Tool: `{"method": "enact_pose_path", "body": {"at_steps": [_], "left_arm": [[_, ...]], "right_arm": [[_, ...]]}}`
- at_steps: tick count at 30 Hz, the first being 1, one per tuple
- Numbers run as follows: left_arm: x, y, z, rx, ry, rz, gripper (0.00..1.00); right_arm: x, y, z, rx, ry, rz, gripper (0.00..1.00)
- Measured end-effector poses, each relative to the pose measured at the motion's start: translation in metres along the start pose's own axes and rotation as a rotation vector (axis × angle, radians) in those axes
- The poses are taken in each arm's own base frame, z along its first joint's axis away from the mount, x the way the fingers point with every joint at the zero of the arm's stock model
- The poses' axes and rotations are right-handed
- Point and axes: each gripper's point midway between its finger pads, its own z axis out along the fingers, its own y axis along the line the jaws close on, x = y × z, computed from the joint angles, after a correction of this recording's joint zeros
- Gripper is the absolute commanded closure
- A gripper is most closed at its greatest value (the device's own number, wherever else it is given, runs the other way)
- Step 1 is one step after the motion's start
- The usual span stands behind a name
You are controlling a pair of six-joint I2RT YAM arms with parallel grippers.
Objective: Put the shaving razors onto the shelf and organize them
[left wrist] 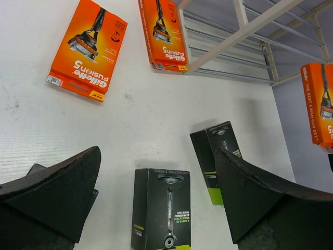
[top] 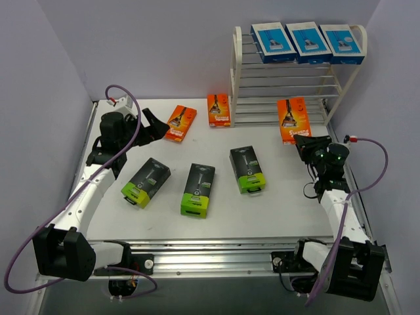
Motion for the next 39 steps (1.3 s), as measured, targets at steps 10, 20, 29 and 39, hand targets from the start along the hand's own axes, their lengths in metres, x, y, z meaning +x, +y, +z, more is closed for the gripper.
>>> {"method": "enact_pose_path", "body": {"at_steps": [10, 20, 29, 39], "left_arm": [[0.004, 0.003, -0.003, -0.005, 0.002, 0.018, 0.00], [0.005, 0.003, -0.003, -0.001, 0.008, 0.017, 0.00], [0.017, 0.006, 0.005, 0.006, 0.055, -0.001, 0.00], [0.021, 0.009, 0.008, 0.012, 0.077, -0.012, 0.00]], "right_arm": [[-0.030, 0.018, 0.019, -0.032, 0.018, -0.037, 1.00], [-0.059, 0.021, 0.067, -0.016, 0.030, -0.064, 1.00], [-0.094, 0.028, 0.108, -0.030, 0.006, -0.077, 1.00], [-0.130, 0.027, 0.151, -0.020, -0.014, -0.108, 1.00]]}}
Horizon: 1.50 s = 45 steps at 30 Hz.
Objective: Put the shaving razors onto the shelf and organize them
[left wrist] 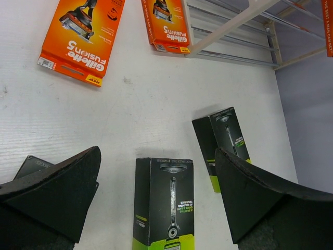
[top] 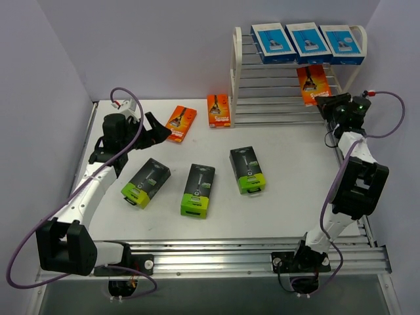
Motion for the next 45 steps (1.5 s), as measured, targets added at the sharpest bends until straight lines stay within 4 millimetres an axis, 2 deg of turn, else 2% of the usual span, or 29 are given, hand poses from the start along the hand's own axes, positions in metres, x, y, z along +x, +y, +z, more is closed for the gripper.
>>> {"method": "enact_pose_path", "body": {"at_steps": [6, 7, 12, 24, 37, 38, 41, 42, 45], "left_arm": [[0.003, 0.005, 0.004, -0.001, 0.019, -0.012, 0.00], [0.004, 0.005, 0.004, 0.001, 0.023, -0.013, 0.06], [0.010, 0.004, 0.006, 0.011, 0.046, -0.014, 0.07], [0.013, 0.002, 0.008, 0.024, 0.069, -0.019, 0.07], [0.017, 0.005, 0.012, 0.024, 0.086, -0.025, 0.07], [0.017, 0.004, 0.012, 0.025, 0.086, -0.025, 0.07], [0.018, 0.005, 0.012, 0.025, 0.090, -0.025, 0.07], [0.019, 0.005, 0.013, 0.025, 0.092, -0.026, 0.07], [0.021, 0.006, 0.014, 0.024, 0.100, -0.029, 0.07]], "right_arm": [[-0.017, 0.006, 0.016, -0.007, -0.012, -0.024, 1.00], [-0.020, 0.005, 0.018, -0.006, -0.012, -0.025, 1.00], [-0.031, 0.000, 0.028, 0.001, -0.020, -0.035, 1.00], [-0.034, -0.017, 0.045, 0.026, -0.007, -0.037, 1.00], [-0.040, -0.018, 0.047, 0.017, -0.012, -0.043, 0.99], [-0.042, -0.018, 0.048, 0.014, -0.015, -0.043, 0.98], [-0.044, -0.019, 0.049, 0.009, -0.019, -0.041, 0.84], [-0.045, -0.019, 0.049, 0.006, -0.022, -0.041, 0.73], [-0.047, -0.019, 0.051, -0.003, -0.028, -0.035, 0.58]]}}
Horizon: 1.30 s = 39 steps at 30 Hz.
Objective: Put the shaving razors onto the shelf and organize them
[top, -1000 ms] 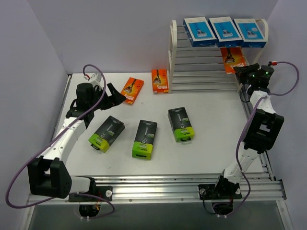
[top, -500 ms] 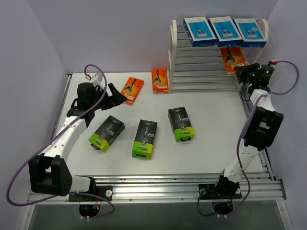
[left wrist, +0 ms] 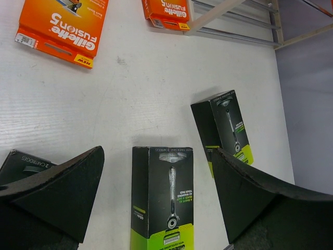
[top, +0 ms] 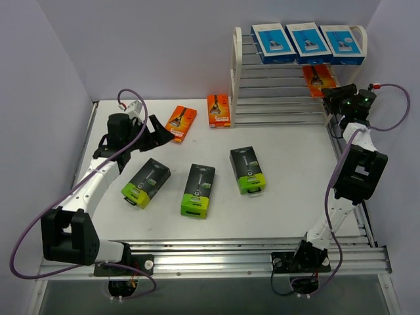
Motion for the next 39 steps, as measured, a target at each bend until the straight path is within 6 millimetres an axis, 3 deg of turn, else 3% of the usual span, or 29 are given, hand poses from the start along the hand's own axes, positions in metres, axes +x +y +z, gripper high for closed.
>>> {"method": "enact_pose_path", "body": {"at_steps": [3, 9, 16, 26, 39], "left_arm": [[0.001, 0.001, 0.001, 0.000, 0.006, -0.002, 0.07], [0.002, 0.000, 0.001, 0.003, 0.008, -0.002, 0.07], [0.002, 0.000, 0.001, 0.005, 0.008, -0.001, 0.07], [0.004, -0.003, 0.002, 0.010, 0.013, 0.002, 0.07], [0.007, -0.007, 0.003, 0.020, 0.022, 0.017, 0.07]], "right_arm": [[-0.001, -0.001, 0.000, 0.000, -0.003, 0.002, 0.50], [-0.003, 0.000, 0.000, -0.006, -0.005, 0.002, 0.43], [-0.001, -0.003, -0.001, -0.010, -0.002, 0.003, 0.40], [0.012, -0.023, -0.005, 0.026, 0.018, 0.021, 0.38], [0.008, -0.011, -0.012, 0.009, 0.007, 0.013, 0.37]]}}
